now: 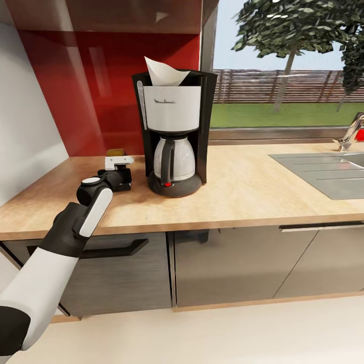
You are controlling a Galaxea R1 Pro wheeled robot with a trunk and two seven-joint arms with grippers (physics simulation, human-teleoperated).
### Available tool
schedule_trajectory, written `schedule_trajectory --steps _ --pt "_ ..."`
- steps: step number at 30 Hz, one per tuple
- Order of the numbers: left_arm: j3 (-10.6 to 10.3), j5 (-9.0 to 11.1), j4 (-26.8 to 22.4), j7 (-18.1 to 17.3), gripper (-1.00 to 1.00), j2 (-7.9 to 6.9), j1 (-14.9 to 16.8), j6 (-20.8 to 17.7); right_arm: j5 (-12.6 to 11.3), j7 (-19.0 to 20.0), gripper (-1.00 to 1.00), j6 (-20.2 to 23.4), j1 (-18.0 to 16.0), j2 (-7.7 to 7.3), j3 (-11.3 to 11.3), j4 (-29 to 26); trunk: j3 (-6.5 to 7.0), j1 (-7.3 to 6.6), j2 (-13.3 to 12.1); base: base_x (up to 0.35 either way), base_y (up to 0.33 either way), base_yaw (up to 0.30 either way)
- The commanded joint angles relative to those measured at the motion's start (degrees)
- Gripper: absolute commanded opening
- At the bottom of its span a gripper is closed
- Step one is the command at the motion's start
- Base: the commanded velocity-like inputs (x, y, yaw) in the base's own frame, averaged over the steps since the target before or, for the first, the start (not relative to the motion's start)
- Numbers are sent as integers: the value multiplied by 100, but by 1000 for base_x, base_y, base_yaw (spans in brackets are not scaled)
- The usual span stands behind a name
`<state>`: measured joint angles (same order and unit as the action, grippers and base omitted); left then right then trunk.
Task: Set up a coffee station on the kitchen countertop: keep the coffee maker on the countertop, move the bottle of coffee from the kitchen shelf to the counter next to the coffee maker, place a paper coffee filter on top of the coffee maker, put the saucer next to the coffee maker with the coffee cup on the saucer, and place the electric kettle next to the coffee maker.
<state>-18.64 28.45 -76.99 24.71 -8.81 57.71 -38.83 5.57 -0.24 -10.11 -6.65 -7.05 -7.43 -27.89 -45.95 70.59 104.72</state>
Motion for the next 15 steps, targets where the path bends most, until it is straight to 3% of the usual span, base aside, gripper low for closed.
schedule_trajectory --steps 1,2,15 --pt "-17 116 142 53 -100 -6 3 -10 58 -2 100 -17 -3 3 -25 3 -6 0 2 0 0 0" --pt "-17 116 142 52 100 -6 3 -10 58 -2 100 -17 -3 3 -26 3 -6 0 2 0 0 0" --pt "-8 116 125 52 100 -6 3 -10 58 -2 100 -21 -3 2 -30 3 -6 0 2 0 0 0"
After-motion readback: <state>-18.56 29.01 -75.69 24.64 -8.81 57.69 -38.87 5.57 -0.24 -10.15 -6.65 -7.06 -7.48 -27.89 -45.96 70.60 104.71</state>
